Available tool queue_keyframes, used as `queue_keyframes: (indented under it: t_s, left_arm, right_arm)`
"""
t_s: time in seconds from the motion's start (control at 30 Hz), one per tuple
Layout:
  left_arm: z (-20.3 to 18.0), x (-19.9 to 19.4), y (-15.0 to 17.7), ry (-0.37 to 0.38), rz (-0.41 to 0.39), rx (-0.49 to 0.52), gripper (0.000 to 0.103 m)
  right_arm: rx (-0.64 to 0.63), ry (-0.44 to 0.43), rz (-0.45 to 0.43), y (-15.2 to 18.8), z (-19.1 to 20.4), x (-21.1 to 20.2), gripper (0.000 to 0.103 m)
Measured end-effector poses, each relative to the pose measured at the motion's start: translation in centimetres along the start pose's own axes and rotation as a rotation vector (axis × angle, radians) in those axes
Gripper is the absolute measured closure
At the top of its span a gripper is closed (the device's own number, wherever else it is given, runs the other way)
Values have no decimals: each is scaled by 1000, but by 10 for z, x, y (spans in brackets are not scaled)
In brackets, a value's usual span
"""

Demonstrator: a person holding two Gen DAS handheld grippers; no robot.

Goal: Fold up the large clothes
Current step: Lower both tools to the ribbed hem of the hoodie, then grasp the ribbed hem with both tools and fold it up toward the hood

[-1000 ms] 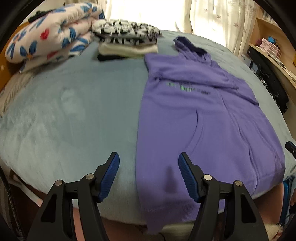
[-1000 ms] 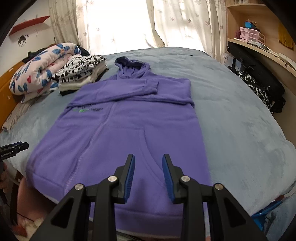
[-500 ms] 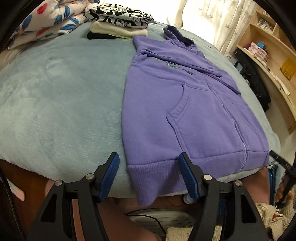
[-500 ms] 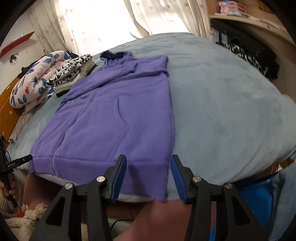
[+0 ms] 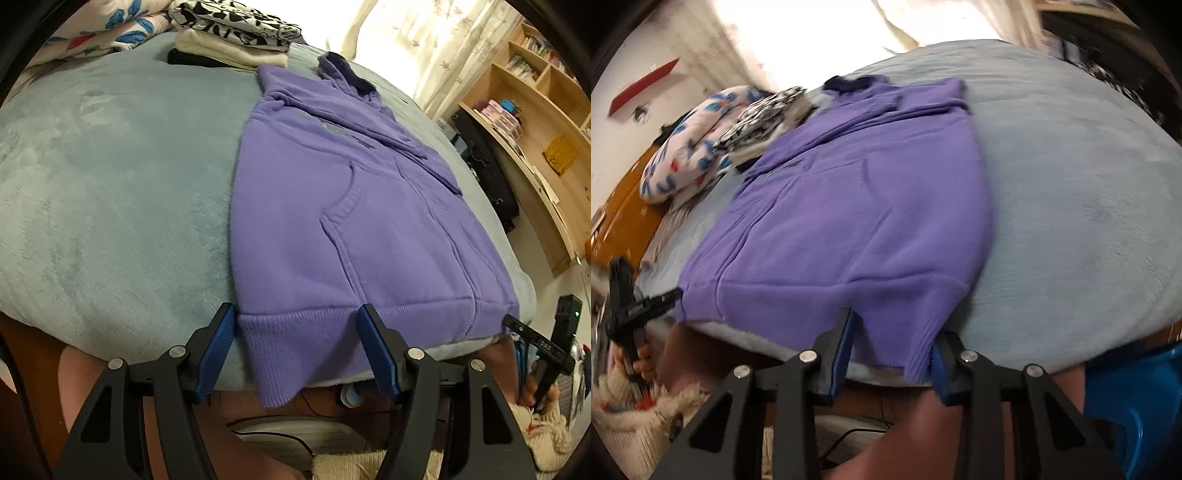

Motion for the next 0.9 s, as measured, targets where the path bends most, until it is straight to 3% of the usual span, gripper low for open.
queue_keyframes:
  t_s: [0.1,0.2,0.23,0.33,0.43,0.6,0.9]
  left_arm:
    - [-1,5,2,-2,5,7,37]
    - [-2,10,0,13,21,-5,39]
    - [-4,11,-1,24,30,-4,50]
    - [-12,10,-3,103,72,-16,84]
    - [-20,5,-13,159,64,-72,84]
    - [-43,-20,-47,271,-26,-125,84]
    - [-76,-44,-133,292,-171,-180,84]
  right_arm:
    - [46,-41,11,1,-8,6,66]
    - [62,-61,9,0,-10,8,73]
    - [56,-59,7,0,-8,7,80]
    - [43,-70,-10,-5,-2,1,88]
    - [42,-91,-60,-15,3,-11,89]
    - [29,-127,-177,-49,11,-40,90]
    - [96,-180,-346,-135,-3,-65,90]
Point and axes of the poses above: each gripper's, at about its wrist camera, not at the fingertips, and x roughly the way its jaws point, z to its left, y to its underside, the point moved 1 cm from there along x, roughly the way its jaws point, and after that the axes turned 9 degrees about -x, right-handed, at the moved point
